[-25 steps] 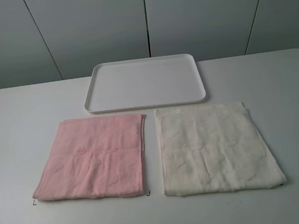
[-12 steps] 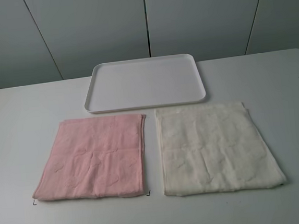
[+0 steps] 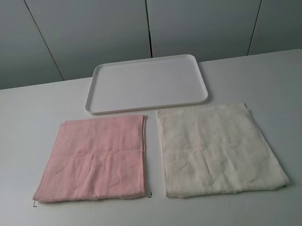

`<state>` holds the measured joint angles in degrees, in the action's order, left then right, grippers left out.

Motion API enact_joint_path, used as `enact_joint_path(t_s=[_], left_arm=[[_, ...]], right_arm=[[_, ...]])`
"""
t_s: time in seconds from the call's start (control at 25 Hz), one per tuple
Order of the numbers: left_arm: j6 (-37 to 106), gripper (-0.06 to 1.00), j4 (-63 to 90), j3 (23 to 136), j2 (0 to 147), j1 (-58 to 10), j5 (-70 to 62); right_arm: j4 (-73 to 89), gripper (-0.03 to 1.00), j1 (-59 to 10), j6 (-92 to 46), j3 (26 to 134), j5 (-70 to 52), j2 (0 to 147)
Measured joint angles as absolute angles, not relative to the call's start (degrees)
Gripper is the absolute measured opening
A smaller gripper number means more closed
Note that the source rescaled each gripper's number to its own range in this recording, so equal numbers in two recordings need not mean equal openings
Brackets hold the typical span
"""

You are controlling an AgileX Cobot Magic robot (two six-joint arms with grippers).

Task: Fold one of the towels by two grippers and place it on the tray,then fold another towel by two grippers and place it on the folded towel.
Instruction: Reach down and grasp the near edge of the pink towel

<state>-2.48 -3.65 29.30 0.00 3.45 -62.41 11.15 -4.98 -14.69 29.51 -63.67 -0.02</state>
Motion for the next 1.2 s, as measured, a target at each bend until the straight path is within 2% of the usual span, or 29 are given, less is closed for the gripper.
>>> enact_joint_path(t_s=[1.04,1.2], left_arm=[[-2.6,0.99,-3.6,29.3,0.0,3.4,-62.4],[-1.4,0.99,-3.6,32.0,1.3,3.4,-63.1]], right_arm=[[18.5,1.0,-5.0,-14.7,29.5,-63.5,0.0],[18.5,1.0,-5.0,-14.7,31.2,-62.8,0.0]])
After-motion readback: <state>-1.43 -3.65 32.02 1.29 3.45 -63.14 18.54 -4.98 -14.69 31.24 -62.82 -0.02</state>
